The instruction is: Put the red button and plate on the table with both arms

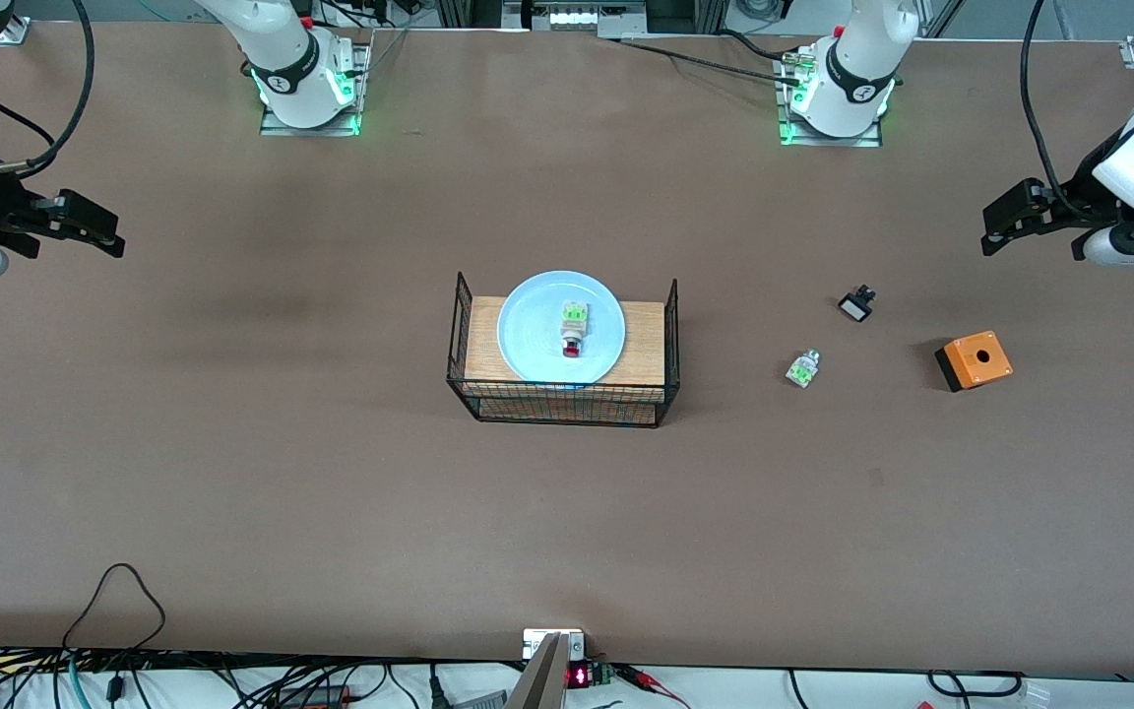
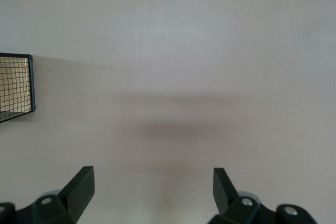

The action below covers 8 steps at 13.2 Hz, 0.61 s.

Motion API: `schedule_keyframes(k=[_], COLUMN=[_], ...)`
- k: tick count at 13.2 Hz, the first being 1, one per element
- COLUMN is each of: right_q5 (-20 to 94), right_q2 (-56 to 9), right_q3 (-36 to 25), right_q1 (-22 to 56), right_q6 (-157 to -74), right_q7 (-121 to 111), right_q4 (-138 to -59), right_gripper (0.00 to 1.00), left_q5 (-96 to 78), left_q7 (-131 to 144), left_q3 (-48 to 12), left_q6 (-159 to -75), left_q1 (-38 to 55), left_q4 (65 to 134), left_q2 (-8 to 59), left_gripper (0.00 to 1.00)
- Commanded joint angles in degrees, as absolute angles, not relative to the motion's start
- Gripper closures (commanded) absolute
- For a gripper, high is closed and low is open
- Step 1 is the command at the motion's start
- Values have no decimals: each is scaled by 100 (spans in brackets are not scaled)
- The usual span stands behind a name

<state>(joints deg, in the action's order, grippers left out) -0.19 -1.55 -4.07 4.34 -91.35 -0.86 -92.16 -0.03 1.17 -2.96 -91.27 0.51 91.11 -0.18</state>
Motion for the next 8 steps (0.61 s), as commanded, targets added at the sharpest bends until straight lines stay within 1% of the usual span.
schedule_keyframes(k=[1,8], right_q5=[-44,-53], right_q2=[-123,-123], right_q3=[-404,-404], right_q1=[439,439], right_q6=[-9114,-9114], right_q7=[-61,-62], right_q4=[-9176,-9176], right_gripper=[0,0], left_q5=[35,26], left_q7=[167,176], left_q3=[-316,-325], left_q6=[-9026,-9018], left_q1=[61,79], left_q4=[8895,8895], left_q2=[79,88], left_gripper=[0,0])
